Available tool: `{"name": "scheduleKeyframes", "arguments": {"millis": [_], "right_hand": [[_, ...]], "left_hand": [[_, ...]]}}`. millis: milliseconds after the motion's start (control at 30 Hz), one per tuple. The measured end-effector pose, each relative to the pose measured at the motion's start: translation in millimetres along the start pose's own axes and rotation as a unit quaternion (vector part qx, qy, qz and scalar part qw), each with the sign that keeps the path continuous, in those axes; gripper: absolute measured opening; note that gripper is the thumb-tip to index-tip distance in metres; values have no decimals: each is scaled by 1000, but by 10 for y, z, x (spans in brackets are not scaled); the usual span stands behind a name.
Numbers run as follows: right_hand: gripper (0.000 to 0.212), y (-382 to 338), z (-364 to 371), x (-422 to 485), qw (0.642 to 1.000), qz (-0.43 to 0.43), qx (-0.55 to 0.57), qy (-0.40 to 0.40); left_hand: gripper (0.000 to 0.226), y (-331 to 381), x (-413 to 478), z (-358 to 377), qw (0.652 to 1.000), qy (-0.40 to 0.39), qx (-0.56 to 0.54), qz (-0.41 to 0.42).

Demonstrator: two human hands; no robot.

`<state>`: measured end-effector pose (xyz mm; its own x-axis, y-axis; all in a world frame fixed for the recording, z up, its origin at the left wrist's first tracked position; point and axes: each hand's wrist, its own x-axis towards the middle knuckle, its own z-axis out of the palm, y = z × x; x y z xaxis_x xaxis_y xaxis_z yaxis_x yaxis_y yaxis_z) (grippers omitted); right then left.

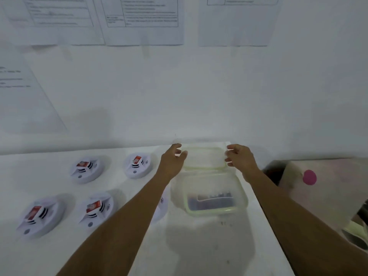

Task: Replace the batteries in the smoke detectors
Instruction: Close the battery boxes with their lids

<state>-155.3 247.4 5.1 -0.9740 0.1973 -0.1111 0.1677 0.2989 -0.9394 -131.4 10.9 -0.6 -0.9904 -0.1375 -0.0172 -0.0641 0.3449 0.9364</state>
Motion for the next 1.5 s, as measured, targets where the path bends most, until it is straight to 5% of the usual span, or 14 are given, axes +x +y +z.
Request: {"name": "scheduleKeyframes", "arguments": {"millis": [167,267,533,733,967,1333,1500], "right_hand": [[14,31,-36,164,999,-18,-25,-17],[14,88,-62,326,989,-54,-136,11],[52,125,24,562,969,-18,-240,-57],[47,101,-6,596,980,51,-177,-69],[44,-133,-405,491,990,50,94,-93],[26,-987,-891,174,977,-187,83,68],[24,-1146,-810,46,965,-206,148,66]], "left_hand": [[30,45,197,27,998,43,-53,-12],[31,11,240,2,998,47,-50,-12],[33,-33,164,-241,992,111,-54,-19],[33,-107,78,-423,988,145,-47,-21],[36,-148,89,-387,989,135,-52,-16],[37,-90,89,-90,993,89,-74,-22],[42,-50,84,-23,995,61,-79,-29]]}}
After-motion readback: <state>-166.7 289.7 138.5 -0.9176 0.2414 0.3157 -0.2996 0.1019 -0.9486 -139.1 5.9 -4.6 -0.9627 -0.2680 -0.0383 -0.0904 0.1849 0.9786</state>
